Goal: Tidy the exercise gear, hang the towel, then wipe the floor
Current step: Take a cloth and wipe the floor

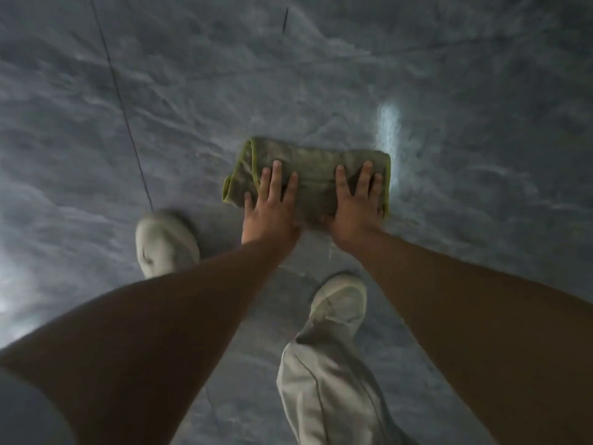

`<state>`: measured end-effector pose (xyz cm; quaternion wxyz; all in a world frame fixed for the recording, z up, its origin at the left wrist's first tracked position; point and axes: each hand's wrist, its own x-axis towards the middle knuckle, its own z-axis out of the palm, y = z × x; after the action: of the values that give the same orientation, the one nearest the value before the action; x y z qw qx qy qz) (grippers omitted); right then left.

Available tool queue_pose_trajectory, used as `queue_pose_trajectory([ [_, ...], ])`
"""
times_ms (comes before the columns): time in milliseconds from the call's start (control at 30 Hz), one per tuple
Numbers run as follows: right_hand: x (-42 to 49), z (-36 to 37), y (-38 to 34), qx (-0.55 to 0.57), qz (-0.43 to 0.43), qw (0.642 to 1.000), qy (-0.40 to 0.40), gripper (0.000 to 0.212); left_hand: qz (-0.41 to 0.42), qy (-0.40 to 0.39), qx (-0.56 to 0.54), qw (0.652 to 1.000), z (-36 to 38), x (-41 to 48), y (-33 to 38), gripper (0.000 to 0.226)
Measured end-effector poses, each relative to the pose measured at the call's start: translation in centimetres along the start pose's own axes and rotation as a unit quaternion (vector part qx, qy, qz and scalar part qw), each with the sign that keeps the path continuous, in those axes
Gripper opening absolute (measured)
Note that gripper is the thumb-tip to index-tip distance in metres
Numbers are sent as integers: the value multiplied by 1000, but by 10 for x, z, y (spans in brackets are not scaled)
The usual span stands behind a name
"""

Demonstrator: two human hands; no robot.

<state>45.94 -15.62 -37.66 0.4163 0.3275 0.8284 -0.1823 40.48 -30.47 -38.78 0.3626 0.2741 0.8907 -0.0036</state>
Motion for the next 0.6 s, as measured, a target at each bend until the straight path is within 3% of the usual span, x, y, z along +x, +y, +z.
queue_pose_trajectory([
  [200, -34, 48, 16, -41, -41, 998, 17, 98, 46, 18, 70, 996, 46, -53, -18, 103],
  [467, -70, 90, 18, -20, -19, 999, 35, 102, 65, 38, 49, 996, 57, -89, -33, 92],
  [600, -82, 98, 31, -53, -58, 989, 127, 77, 137, 85, 71, 984, 58, -95, -48, 65],
])
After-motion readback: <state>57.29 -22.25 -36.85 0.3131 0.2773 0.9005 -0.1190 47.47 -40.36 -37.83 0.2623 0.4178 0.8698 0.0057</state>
